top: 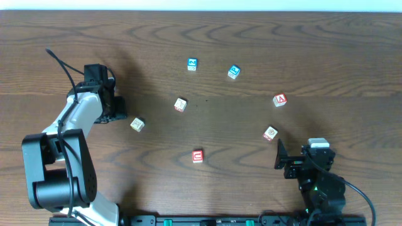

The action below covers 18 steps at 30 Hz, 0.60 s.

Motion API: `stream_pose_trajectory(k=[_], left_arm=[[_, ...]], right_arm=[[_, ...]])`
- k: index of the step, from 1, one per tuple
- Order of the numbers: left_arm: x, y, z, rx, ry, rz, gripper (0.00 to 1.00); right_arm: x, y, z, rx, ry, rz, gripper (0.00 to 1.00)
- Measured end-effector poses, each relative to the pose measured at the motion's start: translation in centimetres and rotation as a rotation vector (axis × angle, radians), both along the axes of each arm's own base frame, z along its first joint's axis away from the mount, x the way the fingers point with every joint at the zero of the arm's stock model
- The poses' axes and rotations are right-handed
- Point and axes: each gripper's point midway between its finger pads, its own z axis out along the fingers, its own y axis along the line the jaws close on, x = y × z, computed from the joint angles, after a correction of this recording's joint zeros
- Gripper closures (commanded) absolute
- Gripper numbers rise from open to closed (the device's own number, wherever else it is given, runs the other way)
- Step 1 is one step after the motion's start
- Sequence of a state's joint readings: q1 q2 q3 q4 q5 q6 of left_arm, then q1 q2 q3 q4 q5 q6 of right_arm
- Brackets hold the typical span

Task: Spell out Ai2
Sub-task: 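Close the left gripper on the red 'I' block and lift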

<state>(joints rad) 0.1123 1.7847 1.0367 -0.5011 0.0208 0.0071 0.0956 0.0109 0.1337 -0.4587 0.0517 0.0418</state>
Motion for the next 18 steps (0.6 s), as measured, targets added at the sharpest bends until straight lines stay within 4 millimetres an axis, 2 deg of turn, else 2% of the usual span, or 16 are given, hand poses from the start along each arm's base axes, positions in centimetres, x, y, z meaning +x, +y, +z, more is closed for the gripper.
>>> stream_pose_trajectory(k=[9,18], left_arm=[[1.11,0.09,0.3,0.006,-0.046,-0.013,0.44],[1.17,0.09,0.31,0.008,-0.048,-0.02,0.56]], right_arm=[[0.0,0.0,-0.02,0.0,0.0,0.0,0.01],[0.0,0.0,-0.02,0.0,0.0,0.0,0.01]])
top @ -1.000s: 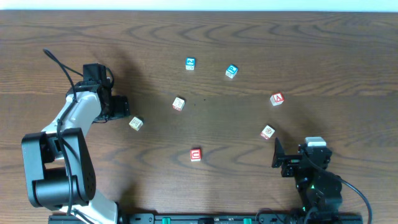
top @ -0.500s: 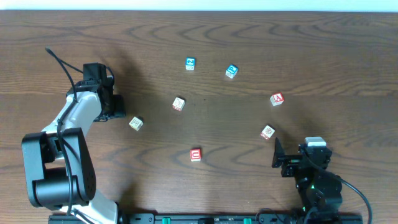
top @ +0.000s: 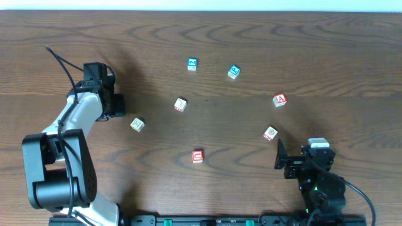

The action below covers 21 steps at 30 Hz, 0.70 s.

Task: Spell out Ai2
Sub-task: 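Close the left gripper on the red 'I' block and lift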

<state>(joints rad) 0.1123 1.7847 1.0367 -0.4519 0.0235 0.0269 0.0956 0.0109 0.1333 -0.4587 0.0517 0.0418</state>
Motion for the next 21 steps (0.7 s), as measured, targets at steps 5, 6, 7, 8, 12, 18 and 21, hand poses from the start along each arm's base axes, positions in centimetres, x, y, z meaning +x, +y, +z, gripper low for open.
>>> stream_pose_trajectory(k=[5,6,7,8,12,18,21], left_arm=[[-0.09,0.0,-0.03,0.0,0.004,0.0,0.61],[-0.13,-0.01,-0.04,0.0,0.005,0.0,0.62],[-0.17,-0.01,-0.05,0.0,0.007,0.0,0.64],[-0.22,-0.01,-0.06,-0.001,0.009,0.001,0.65],[-0.3,-0.03,-0.09,-0.001,0.013,0.0,0.67],[-0.29,-0.03,-0.08,-0.001,0.012,0.0,0.74],[-0.3,-0.03,-0.09,-0.002,0.012,0.005,0.76]], right_arm=[[0.0,0.0,0.02,0.0,0.0,0.0,0.01],[0.0,0.0,0.0,0.0,0.0,0.0,0.01],[0.0,0.0,0.0,0.0,0.0,0.0,0.01],[0.0,0.0,0.02,0.0,0.0,0.0,0.01],[0.0,0.0,0.02,0.0,0.0,0.0,0.01],[0.0,0.0,0.02,0.0,0.0,0.0,0.01],[0.0,0.0,0.0,0.0,0.0,0.0,0.01]])
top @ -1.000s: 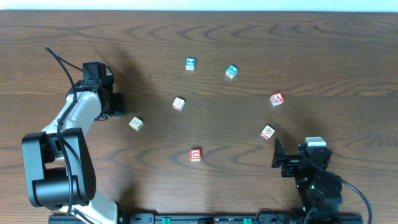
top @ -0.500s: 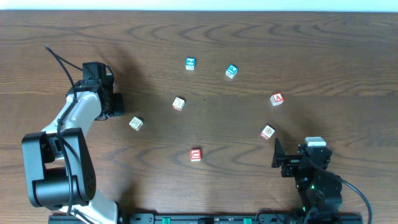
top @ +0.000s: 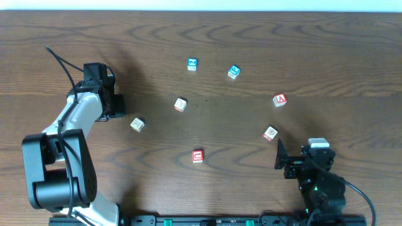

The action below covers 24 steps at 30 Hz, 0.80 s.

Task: Spell out Ai2
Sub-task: 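Close the left gripper on the red 'I' block and lift, then carry the red 'I' block forward toward the blue '2' block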

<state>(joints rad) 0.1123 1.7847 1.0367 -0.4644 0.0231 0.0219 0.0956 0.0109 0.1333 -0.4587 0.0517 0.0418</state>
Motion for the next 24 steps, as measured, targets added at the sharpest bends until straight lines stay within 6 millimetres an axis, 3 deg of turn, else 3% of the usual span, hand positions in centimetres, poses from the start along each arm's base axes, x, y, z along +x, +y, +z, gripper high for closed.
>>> stream_pose_trajectory(k=[6,14,24], left_arm=[[0.0,0.0,0.0,-0.021,-0.006,0.081,0.94],[0.6,-0.6,0.5,-0.115,-0.031,0.28,0.94],[6.2,-2.0,5.9,-0.319,-0.188,0.567,0.94]], right_arm=[[0.0,0.0,0.0,0.0,0.0,0.0,0.01],[0.0,0.0,0.0,0.0,0.0,0.0,0.01],[0.0,0.0,0.0,0.0,0.0,0.0,0.01]])
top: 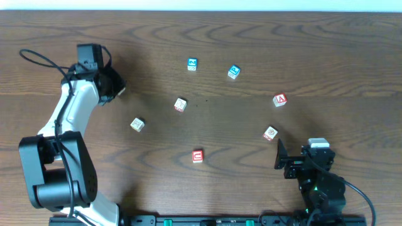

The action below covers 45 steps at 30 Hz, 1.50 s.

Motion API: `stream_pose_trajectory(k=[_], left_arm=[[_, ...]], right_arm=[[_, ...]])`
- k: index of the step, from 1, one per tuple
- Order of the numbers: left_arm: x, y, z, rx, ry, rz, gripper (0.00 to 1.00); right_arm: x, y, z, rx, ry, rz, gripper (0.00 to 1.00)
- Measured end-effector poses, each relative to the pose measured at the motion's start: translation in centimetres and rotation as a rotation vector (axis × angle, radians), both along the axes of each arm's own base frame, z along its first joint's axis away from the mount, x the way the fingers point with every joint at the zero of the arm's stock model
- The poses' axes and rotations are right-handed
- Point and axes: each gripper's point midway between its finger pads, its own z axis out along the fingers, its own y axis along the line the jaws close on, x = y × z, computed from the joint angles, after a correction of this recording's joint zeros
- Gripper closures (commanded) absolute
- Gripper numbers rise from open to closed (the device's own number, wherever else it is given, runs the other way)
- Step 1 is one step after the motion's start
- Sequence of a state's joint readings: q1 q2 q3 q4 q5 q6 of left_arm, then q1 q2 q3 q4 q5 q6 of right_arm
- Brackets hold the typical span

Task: Spell out Ai2
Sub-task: 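Carry the red 'I' block forward toward the blue '2' block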

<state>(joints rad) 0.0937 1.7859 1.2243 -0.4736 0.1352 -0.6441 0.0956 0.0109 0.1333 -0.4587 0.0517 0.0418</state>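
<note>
Several letter blocks lie scattered on the wooden table (326,50). A red A block (279,100) sits at the right, with a white and red block (270,133) below it. Two blue blocks (192,64) (233,72) lie at the back and a white block (180,105) in the middle. A red block (198,156) is nearer the front. A cream block (137,124) lies left of centre. My left gripper (117,88) hovers up-left of the cream block, apparently open and empty. My right gripper (278,154) rests at the front right, looking shut and holding nothing.
The left arm's cable (38,56) loops over the back left of the table. The right arm's base (320,185) stands at the front edge, close to the white and red block.
My left gripper has moved away from the cream block, toward the back of the table, and the arm has swung up. The blocks and the right arm have not moved.
Through the three earlier moments my left gripper stayed just left of the cream block, shifting only slightly. Every block kept its place. Now the left gripper is farther back and clear of that block. The right arm stayed parked throughout.
</note>
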Motion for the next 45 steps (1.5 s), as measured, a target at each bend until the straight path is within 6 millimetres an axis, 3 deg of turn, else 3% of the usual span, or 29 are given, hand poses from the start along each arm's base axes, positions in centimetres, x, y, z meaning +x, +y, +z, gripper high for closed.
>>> stream_pose_trajectory(k=[4,9,16,21,27,35,38,42,45], left_arm=[[1.4,-2.1,2.1,-0.038,-0.033,0.05,0.94],[2.4,-6.6,3.9,-0.068,-0.067,0.098,0.94],[2.3,-14.2,4.8,-0.085,-0.119,0.033,0.94],[0.7,-19.8,5.1,-0.071,-0.146,-0.02,0.94],[0.4,-21.7,5.5,-0.069,-0.177,-0.027,0.94],[1.3,-21.2,5.4,-0.154,-0.202,0.18,0.94],[2.1,-21.8,3.6,-0.182,-0.186,0.22,0.94],[2.1,-22.7,-0.5,-0.181,-0.086,0.227,0.94],[2.2,-23.4,-1.7,-0.168,-0.038,0.22,0.94]], right_arm=[[0.0,0.0,0.0,0.0,0.0,0.0,0.01],[0.0,0.0,0.0,0.0,0.0,0.0,0.01],[0.0,0.0,0.0,0.0,0.0,0.0,0.01],[0.0,0.0,0.0,0.0,0.0,0.0,0.01],[0.0,0.0,0.0,0.0,0.0,0.0,0.01],[0.0,0.0,0.0,0.0,0.0,0.0,0.01],[0.0,0.0,0.0,0.0,0.0,0.0,0.01],[0.0,0.0,0.0,0.0,0.0,0.0,0.01],[0.0,0.0,0.0,0.0,0.0,0.0,0.01]])
